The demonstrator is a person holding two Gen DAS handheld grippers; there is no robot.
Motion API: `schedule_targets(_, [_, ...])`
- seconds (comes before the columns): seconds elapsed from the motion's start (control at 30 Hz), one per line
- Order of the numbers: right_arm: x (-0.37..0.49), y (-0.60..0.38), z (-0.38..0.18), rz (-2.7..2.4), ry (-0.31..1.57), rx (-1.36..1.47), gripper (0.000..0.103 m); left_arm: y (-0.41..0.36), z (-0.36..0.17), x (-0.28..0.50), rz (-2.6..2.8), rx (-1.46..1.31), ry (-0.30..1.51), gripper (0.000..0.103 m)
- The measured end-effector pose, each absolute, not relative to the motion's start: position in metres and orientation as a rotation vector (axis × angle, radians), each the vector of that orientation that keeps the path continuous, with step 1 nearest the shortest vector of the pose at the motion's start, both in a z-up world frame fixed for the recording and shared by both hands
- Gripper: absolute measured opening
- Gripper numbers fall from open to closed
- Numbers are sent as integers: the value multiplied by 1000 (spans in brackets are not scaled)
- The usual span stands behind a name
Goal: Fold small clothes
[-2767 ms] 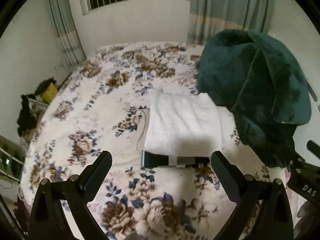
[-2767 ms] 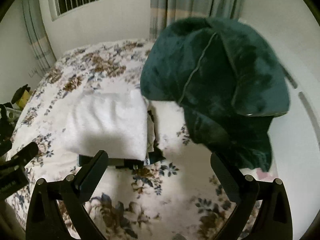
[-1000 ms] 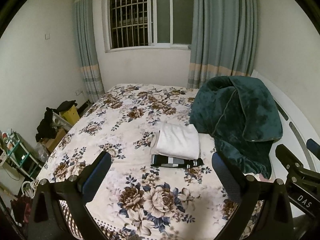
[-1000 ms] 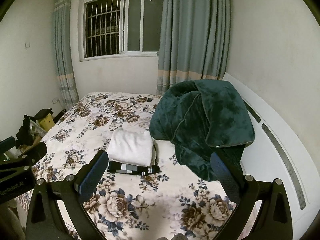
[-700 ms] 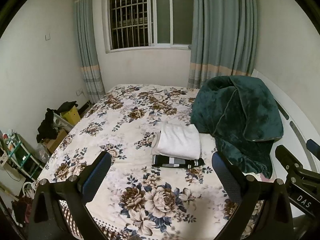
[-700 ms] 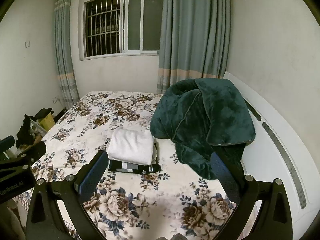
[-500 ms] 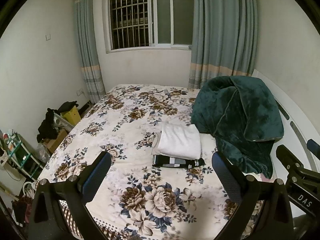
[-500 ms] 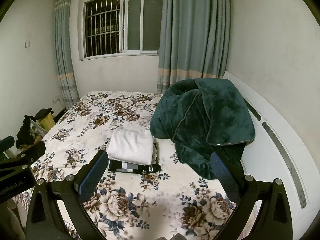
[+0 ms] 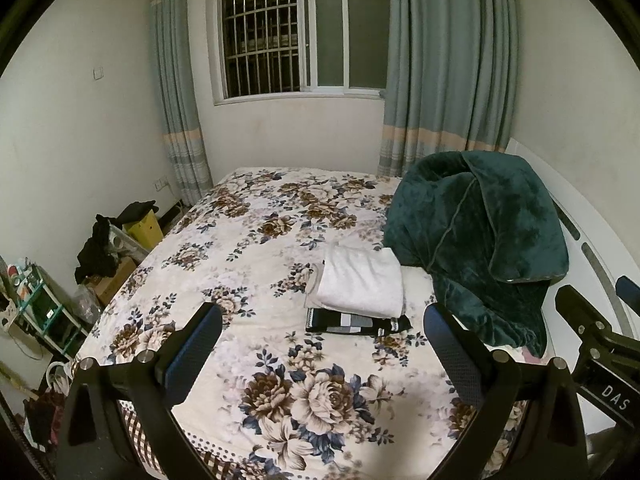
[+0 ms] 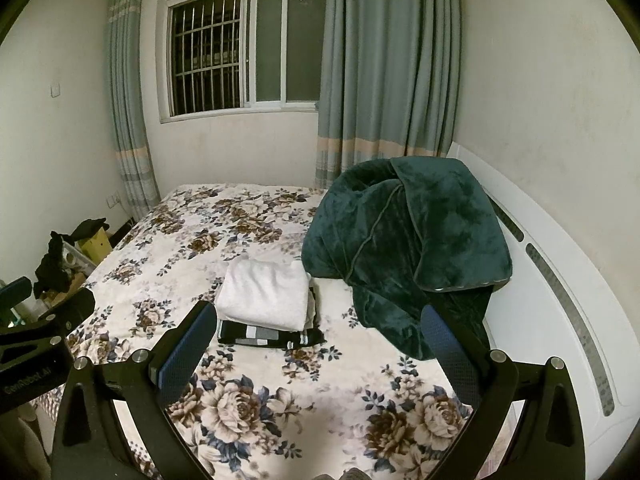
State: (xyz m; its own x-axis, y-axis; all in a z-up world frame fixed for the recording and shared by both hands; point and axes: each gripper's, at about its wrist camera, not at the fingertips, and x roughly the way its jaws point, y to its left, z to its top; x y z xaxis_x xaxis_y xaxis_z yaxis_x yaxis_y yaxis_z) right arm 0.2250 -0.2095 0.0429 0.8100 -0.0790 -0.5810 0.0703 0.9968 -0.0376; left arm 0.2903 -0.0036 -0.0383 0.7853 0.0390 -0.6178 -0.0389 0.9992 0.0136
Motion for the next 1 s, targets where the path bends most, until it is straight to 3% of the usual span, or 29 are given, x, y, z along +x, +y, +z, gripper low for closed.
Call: schedule_targets(1.0, [223, -210, 41, -83, 619, -12, 103, 2, -41, 287, 53, 3, 661, 103])
